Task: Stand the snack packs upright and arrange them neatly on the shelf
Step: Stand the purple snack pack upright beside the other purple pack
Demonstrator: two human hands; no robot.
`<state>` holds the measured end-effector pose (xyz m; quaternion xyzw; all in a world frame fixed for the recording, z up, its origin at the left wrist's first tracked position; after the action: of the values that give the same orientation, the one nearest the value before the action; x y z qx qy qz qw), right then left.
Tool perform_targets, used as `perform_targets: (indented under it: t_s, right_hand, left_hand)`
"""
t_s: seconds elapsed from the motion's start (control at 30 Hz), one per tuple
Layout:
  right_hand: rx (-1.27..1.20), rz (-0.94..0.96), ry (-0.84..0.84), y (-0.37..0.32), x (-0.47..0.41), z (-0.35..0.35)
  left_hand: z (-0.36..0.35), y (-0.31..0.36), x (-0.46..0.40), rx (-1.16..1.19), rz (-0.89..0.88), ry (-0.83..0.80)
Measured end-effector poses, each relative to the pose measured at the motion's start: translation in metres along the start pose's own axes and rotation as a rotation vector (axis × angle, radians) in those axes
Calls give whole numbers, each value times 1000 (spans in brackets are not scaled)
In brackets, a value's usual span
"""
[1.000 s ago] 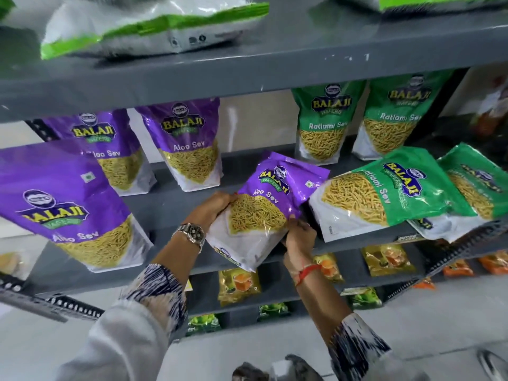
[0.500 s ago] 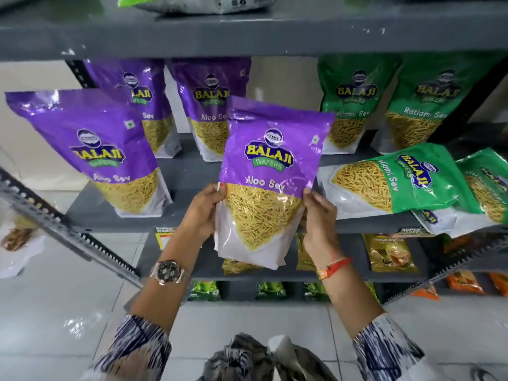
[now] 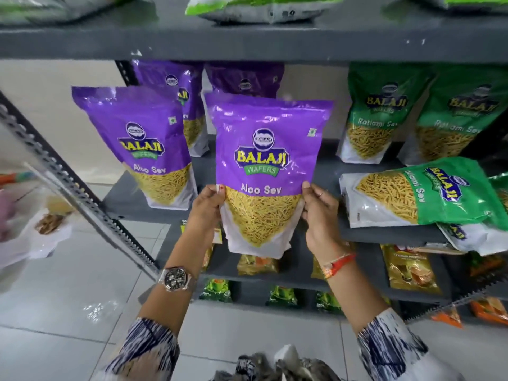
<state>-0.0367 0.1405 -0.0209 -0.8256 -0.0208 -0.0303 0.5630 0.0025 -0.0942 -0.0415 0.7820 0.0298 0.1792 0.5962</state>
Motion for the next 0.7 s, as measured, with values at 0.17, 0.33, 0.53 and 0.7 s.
perform_targets:
  t_s: [0.17,0.33,0.53,0.7]
  right_hand:
    - [-77,56,-82,-4,-30,-51]
    - [-137,59,-139,-16,-66,-73]
    - [-102,24,-149,7,-83,-87]
    - [-92,35,-160,19,-83,-85]
  left_hand:
    - [23,26,-33,30,-72,74]
    - [18,47,-56,44,-102,103]
    - [35,46,-77,87,-114,155]
    - [37,41,-87,112,-129,135]
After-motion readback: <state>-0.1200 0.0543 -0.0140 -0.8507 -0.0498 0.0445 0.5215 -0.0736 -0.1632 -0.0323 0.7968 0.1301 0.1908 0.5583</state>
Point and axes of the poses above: each hand's wrist, its own x-axis away from the middle knuckle, its own z-axis out of the back of the hand, y = z × x, the point moved 9 cm from there along -x, towards the middle knuckle, and after that the axes turned 4 degrees about -y, right-handed, at the moved point
